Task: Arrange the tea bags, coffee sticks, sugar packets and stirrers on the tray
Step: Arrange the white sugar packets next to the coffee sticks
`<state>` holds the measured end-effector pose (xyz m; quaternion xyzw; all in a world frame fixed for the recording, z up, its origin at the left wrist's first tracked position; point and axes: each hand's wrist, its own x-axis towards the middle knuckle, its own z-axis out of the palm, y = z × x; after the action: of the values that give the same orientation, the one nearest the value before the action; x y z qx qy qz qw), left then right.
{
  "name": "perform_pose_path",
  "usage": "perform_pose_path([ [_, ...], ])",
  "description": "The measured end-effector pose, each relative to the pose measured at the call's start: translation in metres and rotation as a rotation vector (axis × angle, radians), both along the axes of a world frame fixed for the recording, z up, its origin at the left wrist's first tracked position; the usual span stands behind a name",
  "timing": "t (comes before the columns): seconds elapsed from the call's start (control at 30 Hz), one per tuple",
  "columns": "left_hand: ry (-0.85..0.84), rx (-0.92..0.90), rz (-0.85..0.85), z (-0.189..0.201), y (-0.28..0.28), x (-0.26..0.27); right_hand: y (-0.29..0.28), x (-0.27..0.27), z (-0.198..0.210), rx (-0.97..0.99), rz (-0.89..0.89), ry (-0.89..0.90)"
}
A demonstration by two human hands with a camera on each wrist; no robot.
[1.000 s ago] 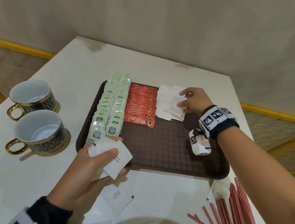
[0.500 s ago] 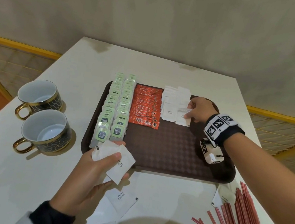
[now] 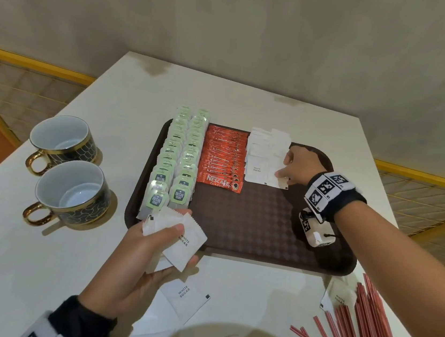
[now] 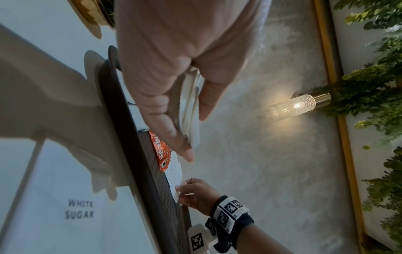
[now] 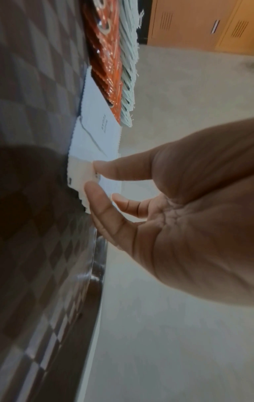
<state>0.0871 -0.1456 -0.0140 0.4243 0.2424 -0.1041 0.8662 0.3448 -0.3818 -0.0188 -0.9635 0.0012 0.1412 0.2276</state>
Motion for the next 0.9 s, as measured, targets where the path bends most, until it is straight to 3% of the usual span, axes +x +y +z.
perform_pose_path([
  [0.13,0.019,-0.091,0.009,0.003,-0.001,0.001,0.008,-0.009,0.008,-0.066,0.081,-0.113],
  [0.27,0.042,-0.253,0.009,0.012,0.002,0.008,0.027,-0.037,0.027,0.05,0.199,-0.156],
  [0.43,-0.07,-0.214,-0.081,0.021,0.003,0.014,0.055,-0.107,0.068,0.464,0.354,-0.025],
  [0.53,-0.137,-0.198,-0.111,0.026,0.001,0.013,0.066,-0.145,0.074,0.55,0.404,0.133],
  [0.67,-0.15,-0.168,-0.138,0.03,-0.005,0.009,0.063,-0.166,0.069,0.595,0.342,0.151],
  [0.8,-0.14,-0.269,-0.134,0.033,-0.007,0.004,0.042,-0.168,0.082,0.673,0.176,0.001],
  [0.9,-0.159,-0.241,-0.145,0.032,-0.006,0.003,0.025,-0.175,0.098,0.708,0.133,-0.073],
])
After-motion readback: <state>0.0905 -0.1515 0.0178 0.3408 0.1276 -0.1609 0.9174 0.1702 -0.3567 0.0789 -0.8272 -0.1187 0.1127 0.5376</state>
